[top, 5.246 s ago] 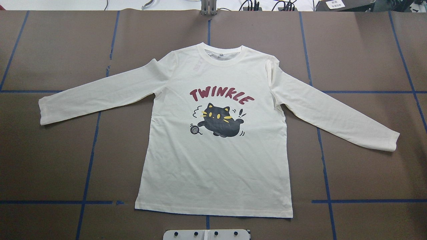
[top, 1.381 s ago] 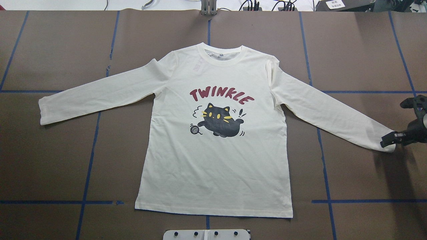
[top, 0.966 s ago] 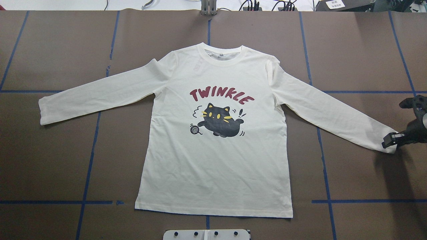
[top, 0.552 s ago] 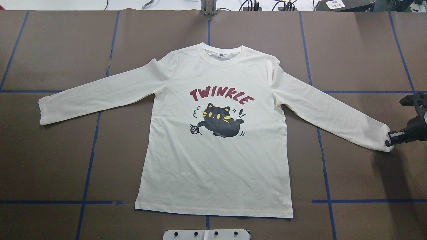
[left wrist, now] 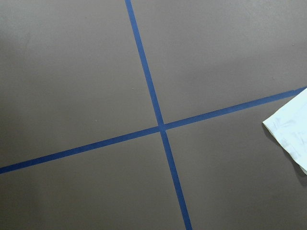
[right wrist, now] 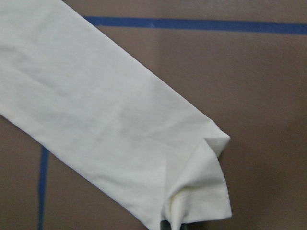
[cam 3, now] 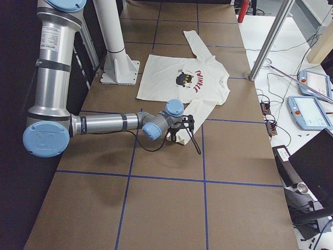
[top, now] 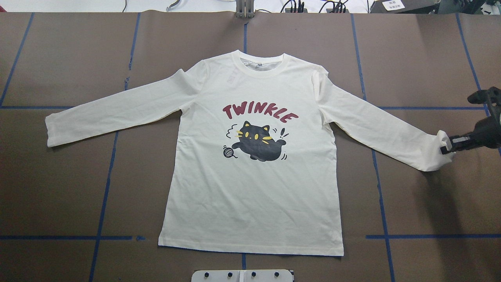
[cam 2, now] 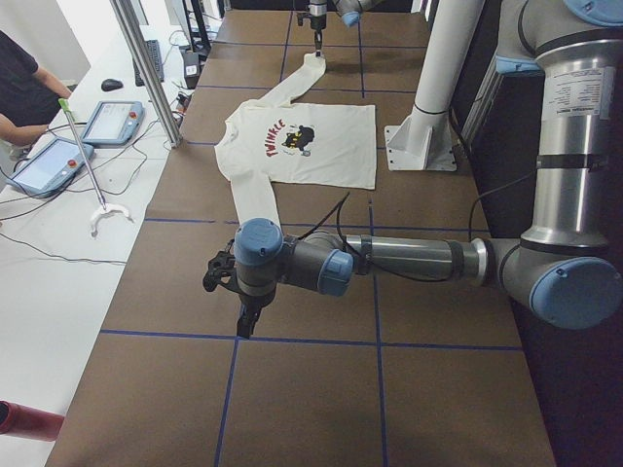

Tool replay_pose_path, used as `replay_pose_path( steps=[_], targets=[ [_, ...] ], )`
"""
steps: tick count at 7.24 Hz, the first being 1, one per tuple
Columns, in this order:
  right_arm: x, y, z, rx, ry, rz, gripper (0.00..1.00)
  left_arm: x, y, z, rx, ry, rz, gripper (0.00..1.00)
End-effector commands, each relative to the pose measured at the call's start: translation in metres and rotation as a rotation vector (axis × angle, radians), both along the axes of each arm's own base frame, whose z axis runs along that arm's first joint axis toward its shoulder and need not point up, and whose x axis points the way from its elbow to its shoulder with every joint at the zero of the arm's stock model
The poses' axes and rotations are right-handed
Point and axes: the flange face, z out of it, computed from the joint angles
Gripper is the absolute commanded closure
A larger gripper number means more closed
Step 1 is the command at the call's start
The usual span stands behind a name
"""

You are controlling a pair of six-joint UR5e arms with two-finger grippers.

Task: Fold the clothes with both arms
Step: 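Lift the held sleeve and carry it across the shirt front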

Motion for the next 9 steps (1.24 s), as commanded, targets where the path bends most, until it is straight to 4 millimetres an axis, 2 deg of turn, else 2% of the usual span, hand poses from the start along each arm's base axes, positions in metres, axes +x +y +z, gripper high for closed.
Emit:
replay_pose_path(
  steps=[1,2,3,4,5,6,7,8,9],
  targets=[
    [-0.031,-0.055,-0.104,0.055,-0.140,0.026,1.00,0.000,-0.002,-0.003,0.005,0.000,0.000,0.01],
    [-0.051,-0.078,-0.152,0.063,-0.190,0.047,1.00,0.000,-0.002,-0.003,0.005,0.000,0.000,0.01],
    [-0.082,-0.111,-0.217,0.034,-0.254,0.079,1.00,0.000,-0.002,-0.003,0.004,0.000,-0.001,0.01],
    [-0.126,-0.135,-0.287,0.018,-0.311,0.072,1.00,0.000,-0.002,-0.002,0.003,0.000,-0.001,0.01],
    [-0.162,-0.146,-0.343,0.041,-0.351,0.038,1.00,0.000,-0.002,0.003,-0.005,0.000,0.000,0.01],
    [-0.184,-0.139,-0.382,0.070,-0.384,0.002,1.00,0.000,-0.004,0.010,-0.018,0.000,0.000,0.01],
    [-0.216,-0.117,-0.421,0.110,-0.421,-0.054,1.00,0.000,-0.004,0.018,-0.015,0.000,0.000,0.01],
    [-0.263,-0.081,-0.440,0.142,-0.434,-0.081,1.00,0.000,-0.004,0.028,-0.011,0.002,-0.001,0.01],
    [-0.307,-0.053,-0.438,0.169,-0.412,-0.046,1.00,0.000,-0.004,0.031,-0.011,0.002,-0.001,0.01]
  ],
)
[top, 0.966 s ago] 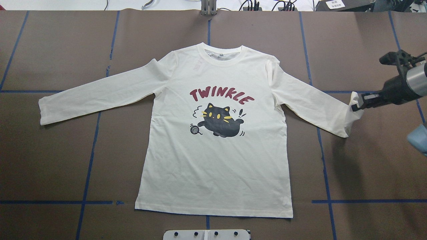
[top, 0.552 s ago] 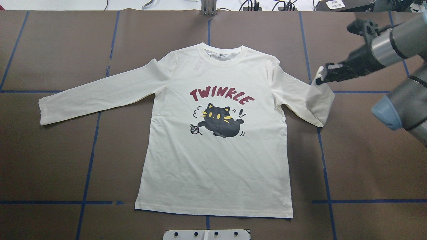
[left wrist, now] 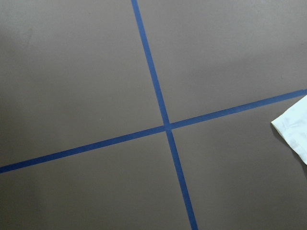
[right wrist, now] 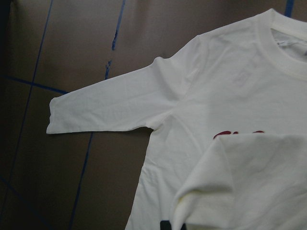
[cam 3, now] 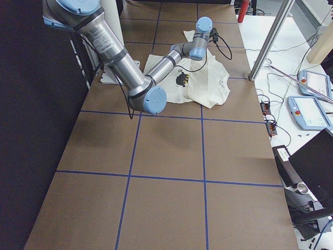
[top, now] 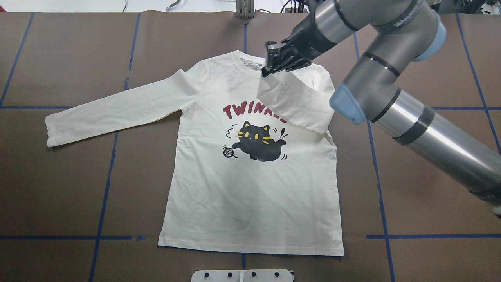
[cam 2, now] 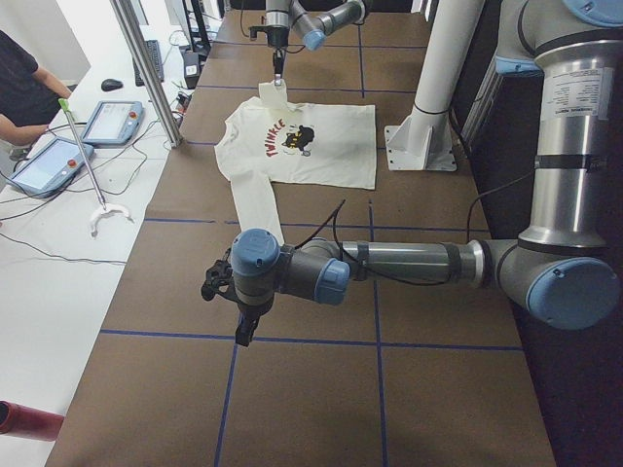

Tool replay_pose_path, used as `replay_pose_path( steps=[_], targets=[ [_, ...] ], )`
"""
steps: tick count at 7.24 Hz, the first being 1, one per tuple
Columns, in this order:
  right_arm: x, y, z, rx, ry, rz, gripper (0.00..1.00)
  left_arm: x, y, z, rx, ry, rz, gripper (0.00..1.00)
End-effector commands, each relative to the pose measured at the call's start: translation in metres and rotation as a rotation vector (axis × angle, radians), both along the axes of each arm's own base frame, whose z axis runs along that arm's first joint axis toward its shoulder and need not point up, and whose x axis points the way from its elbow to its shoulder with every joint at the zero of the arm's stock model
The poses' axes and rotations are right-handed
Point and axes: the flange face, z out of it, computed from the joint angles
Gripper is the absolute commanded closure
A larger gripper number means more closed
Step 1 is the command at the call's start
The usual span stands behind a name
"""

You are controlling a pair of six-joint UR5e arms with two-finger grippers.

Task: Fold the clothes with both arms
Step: 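Lift the held sleeve and carry it across the shirt front, then lay the sleeve diagonally across the shirt body and open the right gripper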

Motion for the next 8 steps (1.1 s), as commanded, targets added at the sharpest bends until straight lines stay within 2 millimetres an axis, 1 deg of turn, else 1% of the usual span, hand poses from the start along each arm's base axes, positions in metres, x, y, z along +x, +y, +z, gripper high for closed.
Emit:
replay_pose_path(
  steps=[1,3,4,5,6,7,8],
  targets=[
    [-0.080,0.055,-0.005,0.042,0.024,0.036,1.00,0.000,0.000,0.007,-0.002,0.001,0.000,0.01],
    [-0.091,0.065,-0.002,0.047,0.029,0.026,1.00,0.000,0.001,0.008,-0.005,0.001,-0.001,0.01],
    [-0.098,0.067,-0.001,0.044,0.035,0.021,1.00,0.000,0.001,0.008,-0.005,0.001,-0.001,0.01],
    [-0.115,0.069,-0.008,0.053,0.041,0.042,1.00,0.000,-0.001,0.007,-0.003,0.001,-0.002,0.01],
    [-0.132,0.069,-0.025,0.068,0.040,0.076,1.00,0.001,-0.002,0.006,-0.002,0.001,-0.002,0.01],
    [-0.141,0.075,-0.029,0.073,0.041,0.080,1.00,0.000,-0.001,0.007,-0.008,0.002,-0.006,0.01],
    [-0.145,0.082,-0.030,0.077,0.039,0.074,1.00,0.001,-0.002,0.011,-0.013,0.001,-0.003,0.01]
  ],
)
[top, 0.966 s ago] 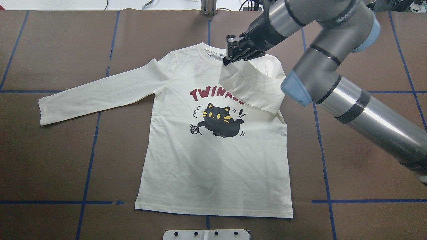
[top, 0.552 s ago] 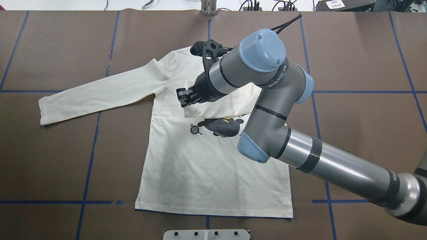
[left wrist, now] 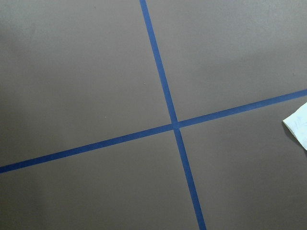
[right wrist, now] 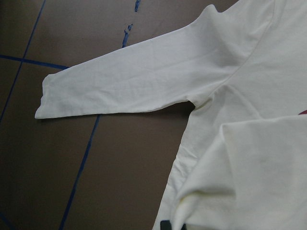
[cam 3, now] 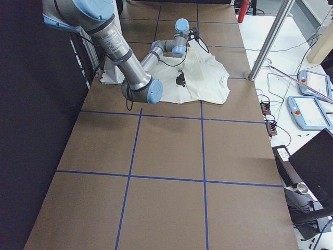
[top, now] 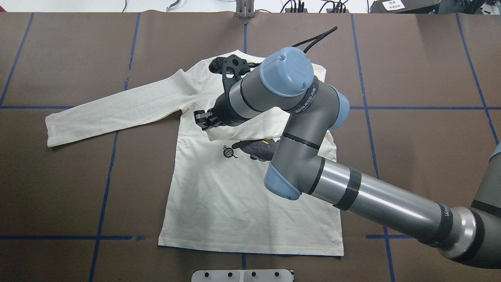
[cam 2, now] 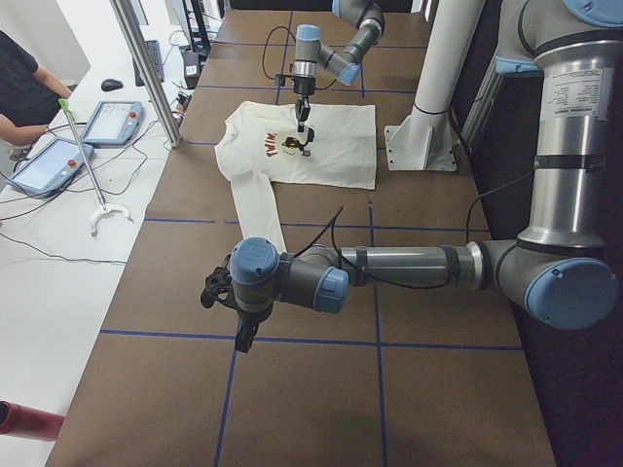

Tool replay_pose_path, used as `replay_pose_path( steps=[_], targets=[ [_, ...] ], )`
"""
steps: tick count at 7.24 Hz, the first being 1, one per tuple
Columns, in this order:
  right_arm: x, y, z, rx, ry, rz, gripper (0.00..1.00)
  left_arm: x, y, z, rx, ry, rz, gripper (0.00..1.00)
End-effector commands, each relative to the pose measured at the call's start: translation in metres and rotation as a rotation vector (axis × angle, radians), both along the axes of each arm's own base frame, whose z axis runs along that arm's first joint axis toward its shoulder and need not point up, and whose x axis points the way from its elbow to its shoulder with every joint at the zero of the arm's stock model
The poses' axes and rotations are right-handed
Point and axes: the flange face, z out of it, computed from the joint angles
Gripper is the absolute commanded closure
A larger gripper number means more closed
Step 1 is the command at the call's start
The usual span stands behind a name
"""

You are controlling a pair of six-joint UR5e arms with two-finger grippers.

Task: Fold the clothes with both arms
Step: 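Lay the sleeve diagonally across the shirt body and open the right gripper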

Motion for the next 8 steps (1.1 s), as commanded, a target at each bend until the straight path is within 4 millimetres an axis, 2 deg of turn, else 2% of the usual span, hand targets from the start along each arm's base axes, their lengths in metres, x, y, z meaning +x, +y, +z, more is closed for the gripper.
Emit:
replay_pose_path(
  steps=[1,2,3,4,5,7,8],
  targets=[
    [-0.017,0.016,-0.005,0.013,0.000,0.008,1.00,0.000,0.000,0.003,-0.007,0.000,-0.001,0.01],
    [-0.034,0.034,-0.007,0.027,0.006,0.020,0.21,0.000,-0.002,0.001,-0.002,0.000,0.001,0.00],
    [-0.061,0.069,-0.017,0.061,0.006,0.090,0.00,0.000,-0.005,-0.001,0.002,0.000,0.001,0.00],
    [-0.086,0.089,-0.030,0.085,0.016,0.142,0.00,0.000,-0.005,-0.001,0.001,0.000,0.000,0.00],
    [-0.095,0.086,-0.033,0.085,0.029,0.146,0.00,0.001,-0.006,-0.002,0.003,0.000,0.001,0.00],
    [-0.094,0.080,-0.027,0.063,0.061,0.153,0.00,0.001,-0.009,-0.009,-0.002,0.001,-0.022,0.00],
    [-0.087,0.064,-0.022,0.029,0.147,0.165,0.00,0.004,-0.013,-0.015,0.009,0.006,-0.059,0.00]
  ],
)
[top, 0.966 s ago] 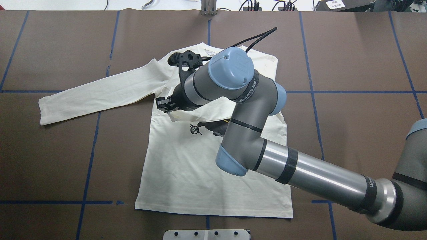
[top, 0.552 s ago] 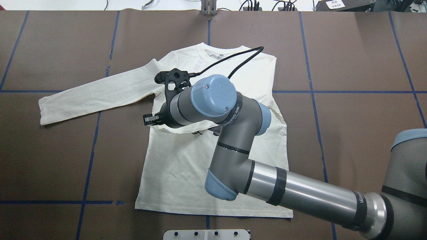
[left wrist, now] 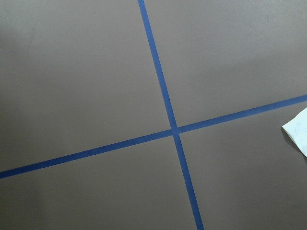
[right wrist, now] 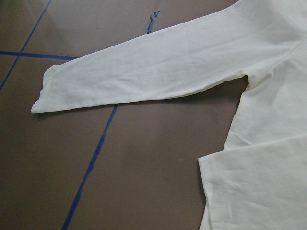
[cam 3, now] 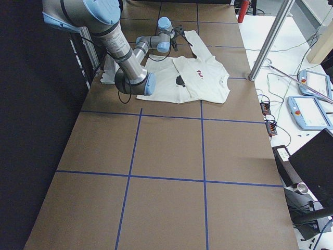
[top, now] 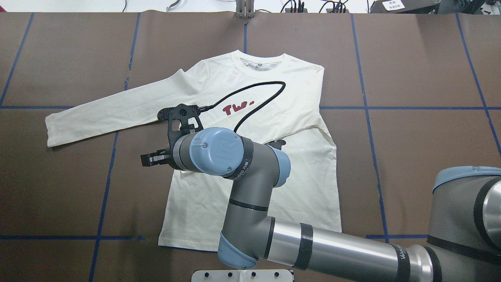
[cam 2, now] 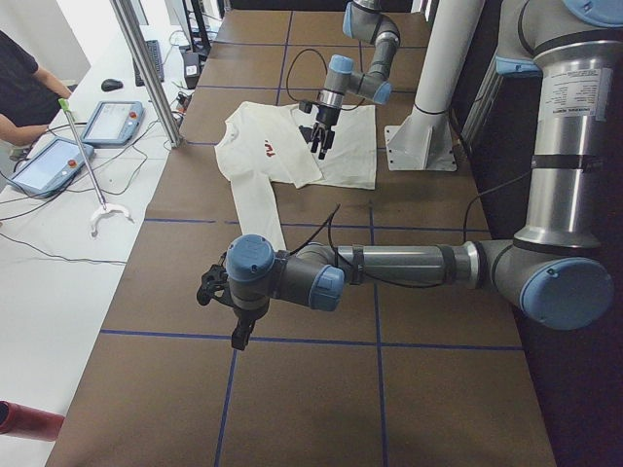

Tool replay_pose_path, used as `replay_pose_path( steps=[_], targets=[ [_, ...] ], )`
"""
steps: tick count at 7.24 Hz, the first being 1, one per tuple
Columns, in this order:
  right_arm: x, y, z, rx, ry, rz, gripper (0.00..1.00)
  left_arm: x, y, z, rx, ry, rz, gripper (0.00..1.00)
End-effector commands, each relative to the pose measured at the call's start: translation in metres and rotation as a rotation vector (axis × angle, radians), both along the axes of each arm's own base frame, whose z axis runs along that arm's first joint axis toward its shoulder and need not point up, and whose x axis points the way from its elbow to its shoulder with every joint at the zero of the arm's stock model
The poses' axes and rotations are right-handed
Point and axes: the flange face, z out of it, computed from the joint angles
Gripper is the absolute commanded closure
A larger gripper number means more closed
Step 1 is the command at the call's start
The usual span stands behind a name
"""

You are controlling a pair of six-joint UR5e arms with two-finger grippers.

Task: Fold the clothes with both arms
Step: 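Lay the sleeve diagonally across the shirt body and open the right gripper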

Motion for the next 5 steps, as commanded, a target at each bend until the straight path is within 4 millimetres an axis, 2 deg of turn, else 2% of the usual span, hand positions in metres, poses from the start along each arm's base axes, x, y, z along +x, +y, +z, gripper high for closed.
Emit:
replay_pose_path(
  steps=[1,2,3,4,5],
  targets=[
    [0.025,-0.037,0.009,-0.100,0.157,0.001,0.00,0.013,-0.007,-0.014,-0.012,0.030,-0.098,0.00],
    [0.069,-0.080,0.016,-0.214,0.239,-0.041,0.00,0.030,-0.008,-0.021,-0.027,0.059,-0.153,0.00],
    [0.118,-0.122,0.034,-0.310,0.286,-0.053,0.00,0.045,-0.009,-0.026,-0.042,0.067,-0.220,0.00],
    [0.167,-0.150,0.074,-0.367,0.295,-0.054,0.00,0.071,-0.008,-0.030,-0.053,0.077,-0.267,0.00],
    [0.219,-0.163,0.125,-0.350,0.317,-0.064,0.00,0.094,0.006,-0.023,-0.047,0.078,-0.313,0.00]
  ],
)
